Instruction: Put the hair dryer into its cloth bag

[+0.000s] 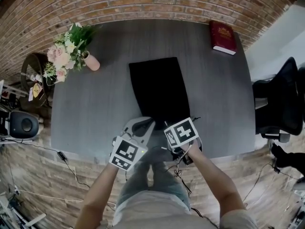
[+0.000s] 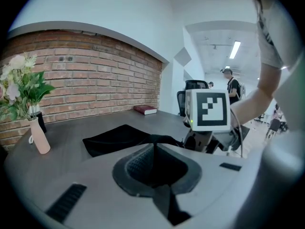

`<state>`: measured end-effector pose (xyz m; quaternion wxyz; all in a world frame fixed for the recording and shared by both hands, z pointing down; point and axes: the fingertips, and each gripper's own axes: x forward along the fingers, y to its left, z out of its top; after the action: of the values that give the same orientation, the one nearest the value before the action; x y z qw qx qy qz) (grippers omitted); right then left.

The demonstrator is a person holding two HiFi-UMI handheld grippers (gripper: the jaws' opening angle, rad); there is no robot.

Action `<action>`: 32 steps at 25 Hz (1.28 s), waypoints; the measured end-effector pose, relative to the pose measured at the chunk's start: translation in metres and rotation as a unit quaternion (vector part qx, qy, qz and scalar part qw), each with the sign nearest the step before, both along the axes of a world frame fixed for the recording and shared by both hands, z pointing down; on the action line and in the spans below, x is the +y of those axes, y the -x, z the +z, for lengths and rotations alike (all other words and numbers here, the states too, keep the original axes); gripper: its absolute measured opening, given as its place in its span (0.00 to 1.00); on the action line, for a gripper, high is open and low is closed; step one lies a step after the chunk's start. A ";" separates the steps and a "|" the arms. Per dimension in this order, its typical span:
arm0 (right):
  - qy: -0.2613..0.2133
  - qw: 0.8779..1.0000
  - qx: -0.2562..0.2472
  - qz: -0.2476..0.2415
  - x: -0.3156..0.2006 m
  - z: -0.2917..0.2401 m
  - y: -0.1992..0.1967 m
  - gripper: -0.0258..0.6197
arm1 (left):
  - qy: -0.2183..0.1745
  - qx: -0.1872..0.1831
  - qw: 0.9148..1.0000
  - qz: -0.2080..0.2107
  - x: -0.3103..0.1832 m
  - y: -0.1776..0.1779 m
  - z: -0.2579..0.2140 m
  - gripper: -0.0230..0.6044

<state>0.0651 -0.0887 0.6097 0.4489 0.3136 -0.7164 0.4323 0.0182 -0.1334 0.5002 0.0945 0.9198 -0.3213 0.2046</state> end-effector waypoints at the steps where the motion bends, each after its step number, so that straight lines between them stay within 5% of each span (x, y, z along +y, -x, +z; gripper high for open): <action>1: -0.002 1.000 -0.003 0.011 -0.004 -0.001 0.001 0.28 | 0.000 0.000 1.000 0.000 0.000 0.000 0.000 0.06; 13: -0.027 0.996 -0.016 0.087 -0.049 -0.001 0.009 0.29 | 0.008 0.014 1.000 -0.009 -0.003 0.001 0.003 0.06; 32: -0.081 0.991 -0.019 0.101 -0.065 0.008 0.017 0.34 | 0.044 0.011 0.998 -0.035 0.001 0.016 0.028 0.06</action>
<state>0.0480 -0.1540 0.6180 0.3619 0.4118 -0.7222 0.4219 0.0021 -0.1326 0.5280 0.1458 0.9052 -0.3426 0.2048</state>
